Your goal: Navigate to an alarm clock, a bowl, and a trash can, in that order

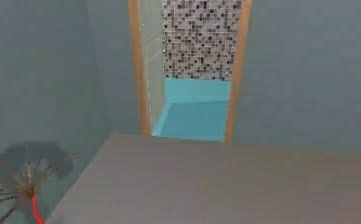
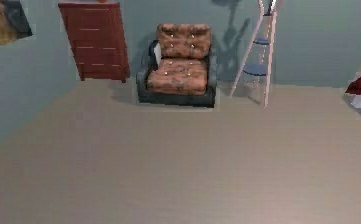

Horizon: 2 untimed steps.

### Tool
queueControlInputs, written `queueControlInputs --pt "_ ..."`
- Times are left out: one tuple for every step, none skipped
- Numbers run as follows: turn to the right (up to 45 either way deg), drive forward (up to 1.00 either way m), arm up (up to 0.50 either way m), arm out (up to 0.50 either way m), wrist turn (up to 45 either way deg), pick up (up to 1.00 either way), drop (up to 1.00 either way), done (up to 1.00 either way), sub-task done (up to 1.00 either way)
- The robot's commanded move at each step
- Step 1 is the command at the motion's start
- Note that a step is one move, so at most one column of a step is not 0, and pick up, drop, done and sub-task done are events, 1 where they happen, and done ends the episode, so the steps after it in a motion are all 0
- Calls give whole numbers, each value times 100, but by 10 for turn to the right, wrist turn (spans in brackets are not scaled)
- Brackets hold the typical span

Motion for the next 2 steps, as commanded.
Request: queueControlInputs --pt "0 100 0 0 0 0 0 0 0" --pt "30 0 0 0 0 0 0 0 0"
